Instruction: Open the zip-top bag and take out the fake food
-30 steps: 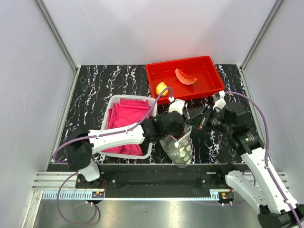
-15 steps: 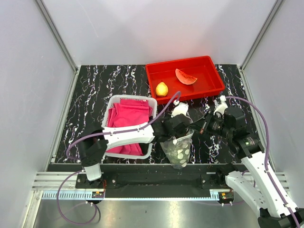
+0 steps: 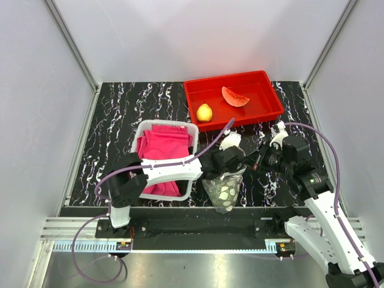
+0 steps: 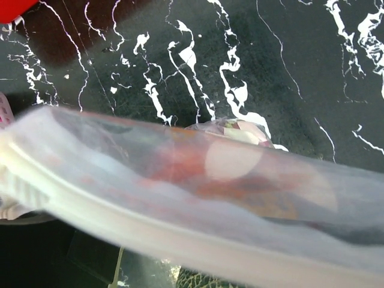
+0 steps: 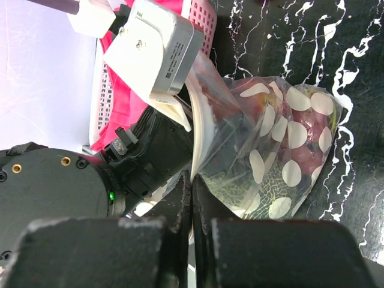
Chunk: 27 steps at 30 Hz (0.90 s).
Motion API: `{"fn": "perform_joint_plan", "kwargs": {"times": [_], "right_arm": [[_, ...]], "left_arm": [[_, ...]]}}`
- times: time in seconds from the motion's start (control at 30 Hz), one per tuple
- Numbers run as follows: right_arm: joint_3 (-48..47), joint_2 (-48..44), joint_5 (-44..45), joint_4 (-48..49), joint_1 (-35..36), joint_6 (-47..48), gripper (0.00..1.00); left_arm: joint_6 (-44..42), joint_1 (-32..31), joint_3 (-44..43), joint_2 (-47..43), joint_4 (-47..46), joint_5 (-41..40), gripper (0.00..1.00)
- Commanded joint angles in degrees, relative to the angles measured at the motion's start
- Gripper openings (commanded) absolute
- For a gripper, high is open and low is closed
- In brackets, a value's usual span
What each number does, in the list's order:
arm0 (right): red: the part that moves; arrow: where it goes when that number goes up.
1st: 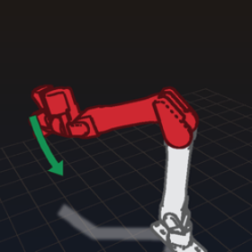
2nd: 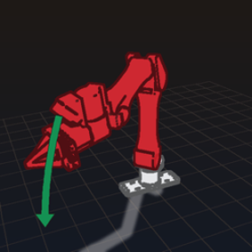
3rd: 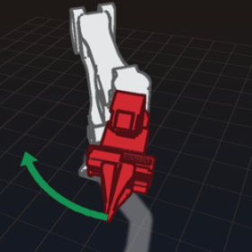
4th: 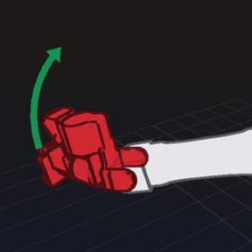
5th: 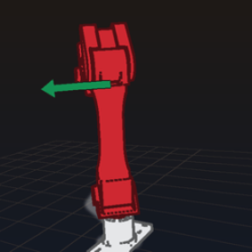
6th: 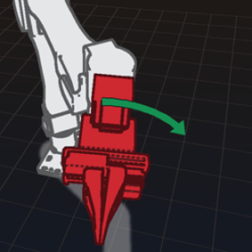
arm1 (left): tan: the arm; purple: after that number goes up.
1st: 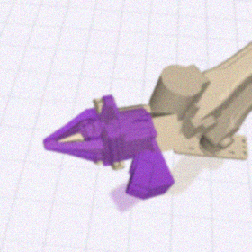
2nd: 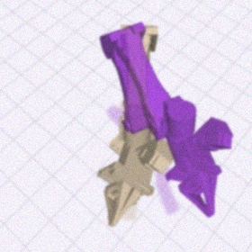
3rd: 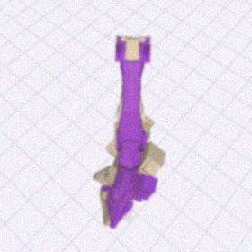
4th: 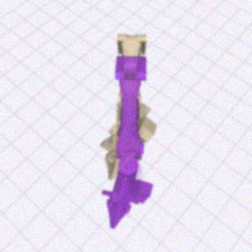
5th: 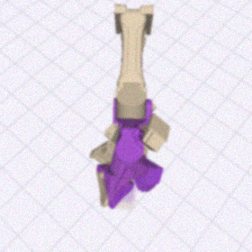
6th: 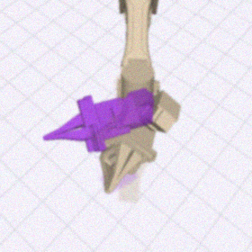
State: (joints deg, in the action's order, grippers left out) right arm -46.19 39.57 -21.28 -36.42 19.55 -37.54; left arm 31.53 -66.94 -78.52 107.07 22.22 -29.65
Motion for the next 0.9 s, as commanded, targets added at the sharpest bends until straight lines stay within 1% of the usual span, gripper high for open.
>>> {"fn": "perform_joint_plan", "kwargs": {"times": [0.0, 0.03, 0.07, 0.13, 0.17, 0.27, 0.3, 0.43, 0.47, 0.5, 0.53, 0.67, 0.8, 0.87], "right_arm": [[-2.1, -0.3, -0.4, -0.1, 0.4, 1.1, 0.00], [-2.3, -0.4, -0.3, -0.2, 0.4, 1.1, 0.00], [-2.3, -0.6, -0.3, -0.3, 0.4, 1.2, 0.00], [-2.6, -0.8, 0.4, -0.8, 0.4, 1.6, 0.00], [-2.7, -0.8, 0.5, -1.1, 0.4, 1.9, 0.00], [-3.1, -0.8, 1.2, -1.6, 0.4, 2.6, 0.00], [-3.4, -0.6, 1.5, -1.7, 0.4, 2.6, 0.00], [-4.2, -0.4, 2.2, -2.2, 0.4, 3.3, 0.00], [-4.3, -0.5, 2.5, -2.3, 0.4, 3.8, 0.00], [-4.5, -0.5, 2.9, -2.6, 0.4, 4.1, 0.00], [-4.6, -0.5, 3.3, -2.8, 0.4, 4.2, 0.00], [-4.7, -1.0, 4.3, -3.5, 0.4, 4.8, 0.00], [-4.3, -1.3, 5.4, -4.2, 0.4, 5.2, 0.00], [-4.3, -1.3, 5.7, -4.5, 0.4, 5.8, 0.00]], "left_arm": [[-1.6, 0.3, -1.3, 3.4, 0.7, -2.2, 0.70], [-2.2, 0.4, -1.3, 3.7, 0.3, -2.3, 0.65], [-2.5, 0.2, -1.2, 3.7, 0.2, -2.3, 0.55], [-2.6, 0.3, -0.8, 3.2, 0.0, -2.4, 0.45], [-3.0, 0.2, -0.4, 1.9, -0.3, -2.3, 0.37], [-3.4, 0.2, 0.5, -0.4, -0.5, -1.8, 0.26], [-3.9, 0.1, 0.6, -2.1, -0.4, -1.1, 0.21], [-5.7, -0.5, 1.2, -6.8, -0.3, 1.1, 0.11], [-5.8, -0.8, 1.4, -7.7, -0.2, 1.3, 0.07], [-6.0, -1.0, 1.6, -9.0, -0.2, 2.1, 0.05], [-6.0, -1.1, 2.1, -10.9, -0.3, 2.8, 0.01], [-6.4, -1.1, 2.1, -14.9, -0.6, 7.5, 0.00], [-8.0, -1.0, 2.1, -18.0, -3.6, 17.0, 0.00], [-7.9, -1.1, 2.0, -19.7, -4.3, 18.8, 0.00]]}}
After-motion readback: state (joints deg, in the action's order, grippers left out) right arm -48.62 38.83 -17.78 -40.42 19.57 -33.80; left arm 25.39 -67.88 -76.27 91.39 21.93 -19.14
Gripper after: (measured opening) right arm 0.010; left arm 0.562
